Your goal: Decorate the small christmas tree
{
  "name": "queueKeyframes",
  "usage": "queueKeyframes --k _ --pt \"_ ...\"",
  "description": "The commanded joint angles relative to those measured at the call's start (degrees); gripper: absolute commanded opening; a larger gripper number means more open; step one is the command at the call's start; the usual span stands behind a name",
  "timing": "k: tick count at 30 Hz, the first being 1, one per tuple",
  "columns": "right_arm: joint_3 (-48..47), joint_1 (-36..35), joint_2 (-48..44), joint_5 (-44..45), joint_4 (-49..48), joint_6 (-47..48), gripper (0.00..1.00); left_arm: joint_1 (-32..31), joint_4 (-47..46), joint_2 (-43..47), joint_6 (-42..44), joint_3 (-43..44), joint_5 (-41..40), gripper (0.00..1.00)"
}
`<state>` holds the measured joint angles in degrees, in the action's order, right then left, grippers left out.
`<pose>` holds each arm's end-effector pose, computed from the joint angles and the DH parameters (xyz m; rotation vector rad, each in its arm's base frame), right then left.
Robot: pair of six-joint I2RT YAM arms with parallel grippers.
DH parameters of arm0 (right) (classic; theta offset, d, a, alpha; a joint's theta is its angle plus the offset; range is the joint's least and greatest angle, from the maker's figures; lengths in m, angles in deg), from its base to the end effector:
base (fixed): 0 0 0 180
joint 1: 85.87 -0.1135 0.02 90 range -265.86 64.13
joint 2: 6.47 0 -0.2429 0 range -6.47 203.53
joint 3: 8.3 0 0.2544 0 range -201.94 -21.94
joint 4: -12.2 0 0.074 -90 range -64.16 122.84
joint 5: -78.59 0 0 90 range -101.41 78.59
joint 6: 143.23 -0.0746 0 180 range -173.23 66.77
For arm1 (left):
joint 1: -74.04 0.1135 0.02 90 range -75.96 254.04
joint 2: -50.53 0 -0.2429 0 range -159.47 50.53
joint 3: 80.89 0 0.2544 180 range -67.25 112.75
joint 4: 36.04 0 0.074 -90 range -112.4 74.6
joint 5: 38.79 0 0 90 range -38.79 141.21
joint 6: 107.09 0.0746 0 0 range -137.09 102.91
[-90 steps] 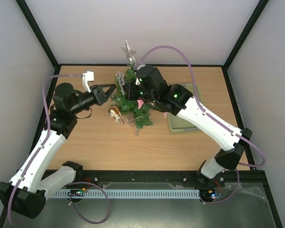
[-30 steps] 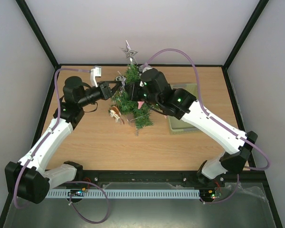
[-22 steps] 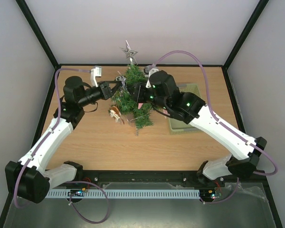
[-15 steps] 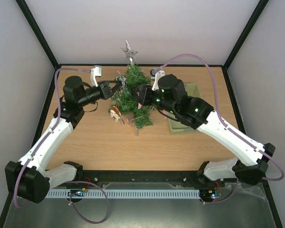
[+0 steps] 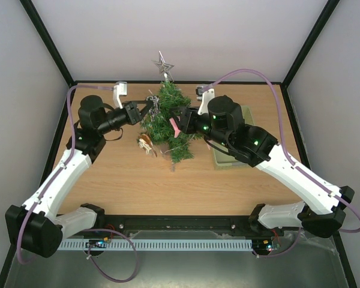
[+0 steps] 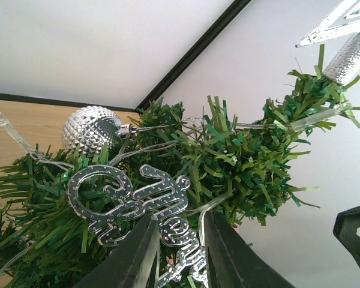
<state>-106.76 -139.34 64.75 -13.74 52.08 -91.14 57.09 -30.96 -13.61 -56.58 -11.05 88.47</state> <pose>0.1838 0.2533 0.4274 -0.2957 1.9294 1.1458 0.2743 -0.1308 0.3588 0.2249 1.6973 -1.2561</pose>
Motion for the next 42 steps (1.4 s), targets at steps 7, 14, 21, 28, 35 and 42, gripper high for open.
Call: queueKeyframes --k 7,14,21,28,35,42 --pt "1.9 0.2 -2.2 2.9 1.2 4.0 0.59 0.3 3.7 3.6 1.0 5.5 -2.0 0.37" --pt "8.5 0.3 -11.2 13.5 1.8 4.1 0.98 0.4 23.4 7.7 11.0 16.4 -10.1 0.93" --pt "14.1 0.3 -20.0 20.0 1.5 0.0 0.98 0.4 35.7 14.7 15.4 19.4 -17.5 1.0" --pt "21.0 0.3 -29.8 29.0 3.9 -5.1 0.98 0.2 41.5 22.2 15.8 15.0 -22.2 1.0" --pt "25.0 0.2 -36.9 30.9 6.3 -6.1 0.98 0.1 45.9 28.2 16.4 11.1 -23.2 1.0" --pt "27.8 0.3 -41.5 30.8 4.7 -7.0 0.98 0.2 46.6 32.7 15.7 6.1 -23.0 1.0"
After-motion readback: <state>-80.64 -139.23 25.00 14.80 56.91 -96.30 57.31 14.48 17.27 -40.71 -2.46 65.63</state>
